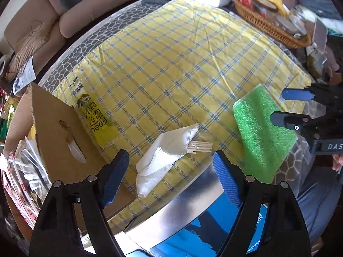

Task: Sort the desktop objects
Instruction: 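Move both grippers back from the box to the tablecloth, then grasp the green scrubbing cloth with the right gripper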

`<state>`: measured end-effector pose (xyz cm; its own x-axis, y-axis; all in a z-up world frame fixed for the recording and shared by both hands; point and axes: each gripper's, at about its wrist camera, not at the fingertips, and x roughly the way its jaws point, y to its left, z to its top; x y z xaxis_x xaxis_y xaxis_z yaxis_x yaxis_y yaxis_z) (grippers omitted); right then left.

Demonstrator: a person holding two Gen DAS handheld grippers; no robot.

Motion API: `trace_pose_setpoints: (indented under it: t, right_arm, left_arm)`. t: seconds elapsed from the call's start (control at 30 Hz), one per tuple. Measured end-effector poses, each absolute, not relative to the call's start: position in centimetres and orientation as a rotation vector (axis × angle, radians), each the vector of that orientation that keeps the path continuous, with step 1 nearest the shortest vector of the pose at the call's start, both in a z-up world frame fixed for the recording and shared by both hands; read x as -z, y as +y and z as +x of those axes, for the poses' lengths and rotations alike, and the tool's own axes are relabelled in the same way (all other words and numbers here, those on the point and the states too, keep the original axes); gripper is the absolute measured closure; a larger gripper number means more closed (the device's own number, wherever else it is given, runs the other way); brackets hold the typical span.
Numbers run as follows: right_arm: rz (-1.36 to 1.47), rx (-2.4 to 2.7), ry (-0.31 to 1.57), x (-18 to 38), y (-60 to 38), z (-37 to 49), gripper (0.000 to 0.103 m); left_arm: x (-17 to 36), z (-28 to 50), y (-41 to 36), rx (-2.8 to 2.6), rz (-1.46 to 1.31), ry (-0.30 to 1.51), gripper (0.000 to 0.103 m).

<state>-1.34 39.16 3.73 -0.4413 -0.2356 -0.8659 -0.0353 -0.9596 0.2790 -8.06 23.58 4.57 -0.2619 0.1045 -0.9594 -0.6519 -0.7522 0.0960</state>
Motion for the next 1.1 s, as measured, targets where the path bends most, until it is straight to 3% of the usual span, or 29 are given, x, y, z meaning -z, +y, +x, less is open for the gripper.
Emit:
trace_pose_setpoints:
  t: [0.2,0.43,0.47,0.5,0.57,0.6,0.63,0.67,0.7,0.9,1.1]
  right_arm:
    - [1.597,2.514,-0.523,-1.4,38.7,-2.5,0.033]
    - [1.672,2.498,-0.483,1.3,37.6,-4.1,0.033]
    - [1.686,2.493,-0.472,1.7,37.5,-4.2,0.038]
    - [1.695,2.485,-0.463,2.1,37.4,-4.2,0.043]
    - [1.689,2.489,-0.442,2.4,37.5,-4.1,0.062]
    - [1.681,2.492,-0.433,2.4,37.6,-4.0,0.069]
    - [1.679,2.483,-0.433,2.3,37.7,-4.0,0.084]
    - [1.671,2.473,-0.449,2.3,38.0,-4.0,0.085]
    - [1.657,2.468,-0.474,2.2,38.3,-3.9,0.086]
    - [1.545,2.511,-0.551,-0.7,39.6,-3.5,0.091]
    - [1.408,2.590,-0.526,-6.8,39.6,-3.6,0.091]
  left_arm:
    - [-0.6,-9.4,24.5,-2.030,-1.611,0.745,0.025]
    - [2.5,-10.7,25.4,-1.976,-1.674,0.768,0.025]
    - [2.5,-10.9,25.3,-1.974,-1.677,0.746,0.025]
    - [2.6,-11.1,25.3,-1.976,-1.678,0.739,0.029]
    - [2.8,-11.2,25.1,-1.974,-1.679,0.741,0.072]
    - [2.8,-11.3,24.9,-1.974,-1.678,0.727,0.076]
    - [2.7,-11.3,24.7,-1.970,-1.676,0.712,0.082]
    - [2.6,-11.4,24.6,-1.981,-1.671,0.708,0.096]
    - [2.3,-11.3,24.5,-2.005,-1.653,0.715,0.102]
    - [-2.4,-11.1,23.7,-2.102,-1.532,0.584,0.102]
    - [-11.0,-11.5,21.9,-2.138,-1.406,0.325,0.102]
